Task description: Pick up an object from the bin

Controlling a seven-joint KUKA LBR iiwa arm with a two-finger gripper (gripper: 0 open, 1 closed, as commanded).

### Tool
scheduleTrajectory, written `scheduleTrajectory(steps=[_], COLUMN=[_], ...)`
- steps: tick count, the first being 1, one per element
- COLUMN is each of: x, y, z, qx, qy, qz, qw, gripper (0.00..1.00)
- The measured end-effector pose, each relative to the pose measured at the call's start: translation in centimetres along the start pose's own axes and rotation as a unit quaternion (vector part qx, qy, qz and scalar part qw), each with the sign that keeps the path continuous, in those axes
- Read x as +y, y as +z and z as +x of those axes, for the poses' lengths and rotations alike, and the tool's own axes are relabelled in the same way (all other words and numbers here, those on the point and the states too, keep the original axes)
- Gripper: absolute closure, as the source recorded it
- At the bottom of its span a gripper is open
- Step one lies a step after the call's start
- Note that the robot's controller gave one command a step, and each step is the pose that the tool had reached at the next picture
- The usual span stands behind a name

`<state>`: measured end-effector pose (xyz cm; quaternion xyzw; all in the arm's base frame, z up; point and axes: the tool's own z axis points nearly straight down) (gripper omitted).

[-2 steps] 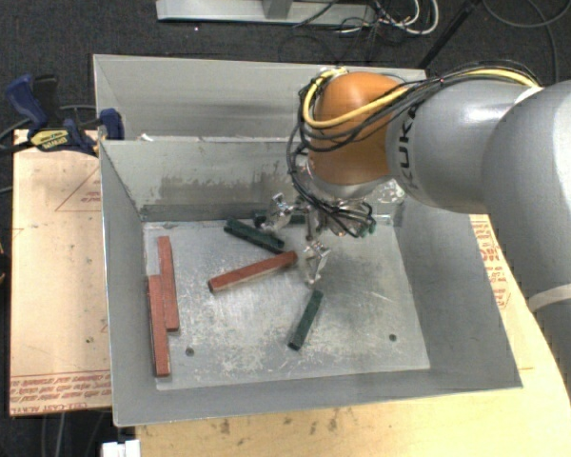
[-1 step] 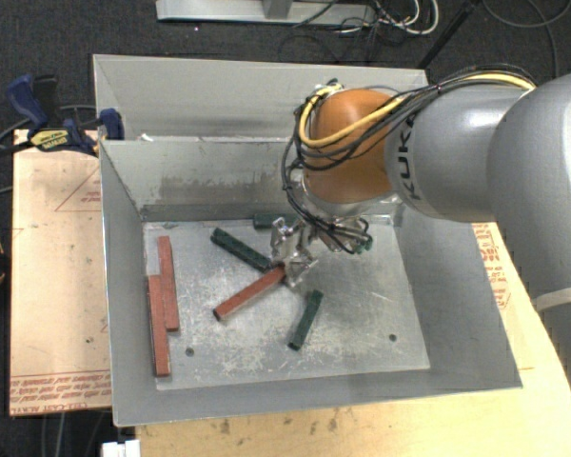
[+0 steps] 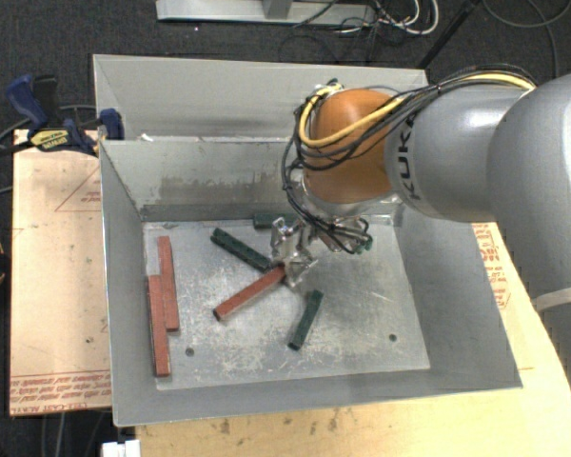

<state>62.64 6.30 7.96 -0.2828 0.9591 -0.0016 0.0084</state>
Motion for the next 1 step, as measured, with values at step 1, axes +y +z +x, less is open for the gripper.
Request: scheduleTrajectory(steps=[1], x=[-0.66], y=[-14.21], z=[0.86], qx=[0.0041], qy=[0.000], qz=[-0.003], qw=[1.0000], gripper=[1.00])
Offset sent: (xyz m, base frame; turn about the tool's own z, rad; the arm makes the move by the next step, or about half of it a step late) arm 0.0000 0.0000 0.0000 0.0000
